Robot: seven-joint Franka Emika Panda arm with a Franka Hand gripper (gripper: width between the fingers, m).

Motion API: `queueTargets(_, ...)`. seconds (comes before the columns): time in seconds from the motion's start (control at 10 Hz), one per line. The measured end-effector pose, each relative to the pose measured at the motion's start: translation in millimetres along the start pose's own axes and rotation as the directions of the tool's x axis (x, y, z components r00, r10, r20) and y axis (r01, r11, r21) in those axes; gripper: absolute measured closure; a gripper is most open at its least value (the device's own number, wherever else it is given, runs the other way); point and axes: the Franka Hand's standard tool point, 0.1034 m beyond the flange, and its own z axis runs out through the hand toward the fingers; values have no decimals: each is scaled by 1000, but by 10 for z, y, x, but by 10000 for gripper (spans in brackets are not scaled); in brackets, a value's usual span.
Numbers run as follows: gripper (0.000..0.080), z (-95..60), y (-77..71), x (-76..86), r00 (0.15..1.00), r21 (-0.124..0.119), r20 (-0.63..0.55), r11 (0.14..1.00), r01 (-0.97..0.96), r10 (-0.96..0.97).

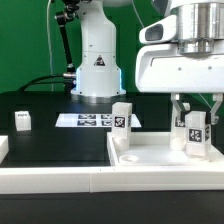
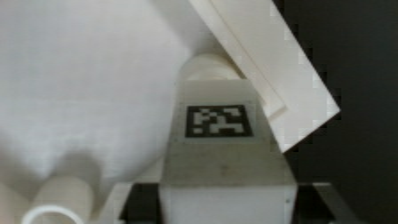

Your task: Assemble square table

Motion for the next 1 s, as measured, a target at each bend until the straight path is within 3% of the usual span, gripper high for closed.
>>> queueTargets(0.3, 509, 3, 17, 6, 969, 12, -2, 969, -245, 245)
queueTargets(1.0, 509, 2, 29, -45, 703, -2, 20, 703, -711, 711)
